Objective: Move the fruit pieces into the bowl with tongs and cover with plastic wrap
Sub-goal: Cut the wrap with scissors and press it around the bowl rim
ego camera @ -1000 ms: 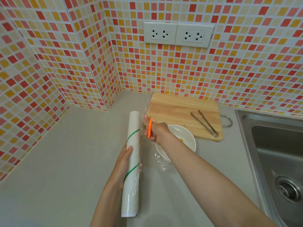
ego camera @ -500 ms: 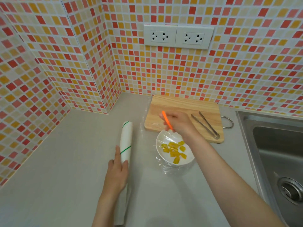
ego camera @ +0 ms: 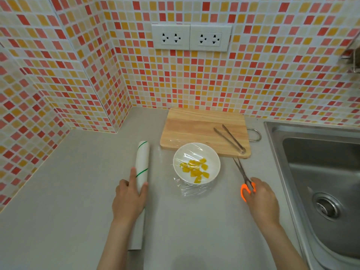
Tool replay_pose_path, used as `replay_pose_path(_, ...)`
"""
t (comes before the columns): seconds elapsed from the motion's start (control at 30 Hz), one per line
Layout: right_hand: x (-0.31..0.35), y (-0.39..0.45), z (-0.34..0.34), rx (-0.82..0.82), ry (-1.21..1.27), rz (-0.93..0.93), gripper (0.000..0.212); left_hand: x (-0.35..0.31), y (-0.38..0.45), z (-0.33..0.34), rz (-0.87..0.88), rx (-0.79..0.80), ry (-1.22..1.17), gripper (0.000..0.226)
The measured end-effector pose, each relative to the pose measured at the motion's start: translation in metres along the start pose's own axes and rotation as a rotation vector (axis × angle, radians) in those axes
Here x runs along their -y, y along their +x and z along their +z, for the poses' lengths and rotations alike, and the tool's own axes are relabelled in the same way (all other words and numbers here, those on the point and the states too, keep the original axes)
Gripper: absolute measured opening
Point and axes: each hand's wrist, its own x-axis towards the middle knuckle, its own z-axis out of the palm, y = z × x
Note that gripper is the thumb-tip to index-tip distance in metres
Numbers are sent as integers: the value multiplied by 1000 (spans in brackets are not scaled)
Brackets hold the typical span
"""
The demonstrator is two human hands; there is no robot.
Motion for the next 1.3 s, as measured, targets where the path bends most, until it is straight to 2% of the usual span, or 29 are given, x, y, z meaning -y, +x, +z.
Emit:
replay_pose_path(0.07, 1, 0, -2, 52, -101, -41, 31, -6, -3, -4, 0, -30, 46, 66)
replay_pose_path(0.13, 5, 2, -5, 110, -230, -81, 24, -14, -7, -7, 34, -130, 72, 65)
replay_pose_path(0.2, 11, 3, -8, 155, -377, -130, 19, -23, -13, -7, 155, -259, -64, 59)
replay_pose_path(0.27, 17, 4, -8, 177, -523, -178, 20, -38, -21, -4, 261, -275, -263, 55)
replay_pose_path(0.33, 21, 6, -7, 175, -643, -221, 24, -53, -26, 6, 235, -180, -482, 52)
replay_pose_path(0.43, 22, 11, -5, 174, -741, -270, 27, -72, -27, 23, -55, 107, -851, 53)
replay_pose_path(0.5, 20, 15, -4, 200, -743, -284, 26, -79, -25, 32, -206, 228, -1018, 45)
replay_pose_path(0.6, 19, 19, -7, 244, -715, -286, 25, -88, -21, 36, -249, 294, -1137, 26)
replay_pose_path(0.7, 26, 30, -15, 250, -639, -299, 30, -91, -15, 34, -258, 275, -1164, 30)
replay_pose_path(0.77, 38, 45, -19, 244, -365, -348, 42, -92, -8, 32, -255, 276, -1149, 30)
replay_pose_path(0.87, 70, 63, -20, 364, 134, -413, 55, -94, 3, 29, -247, 278, -1125, 27)
replay_pose_path(0.93, 89, 68, -14, 486, 280, -406, 56, -94, 12, 27, -257, 259, -1099, 25)
replay_pose_path(1.0, 96, 66, -6, 525, 334, -382, 55, -92, 21, 26, -272, 253, -1039, 35)
replay_pose_path(1.07, 93, 59, 1, 456, 334, -361, 52, -89, 30, 26, -290, 273, -1008, 46)
replay_pose_path(1.17, 79, 43, 1, 304, 356, -322, 40, -90, 43, 28, -308, 284, -994, 48)
replay_pose_path(1.23, 66, 34, 1, 247, 312, -338, 28, -93, 50, 29, -287, 278, -955, 49)
replay_pose_path(1.3, 57, 30, -3, 211, 287, -328, 27, -96, 55, 31, -228, 239, -891, 52)
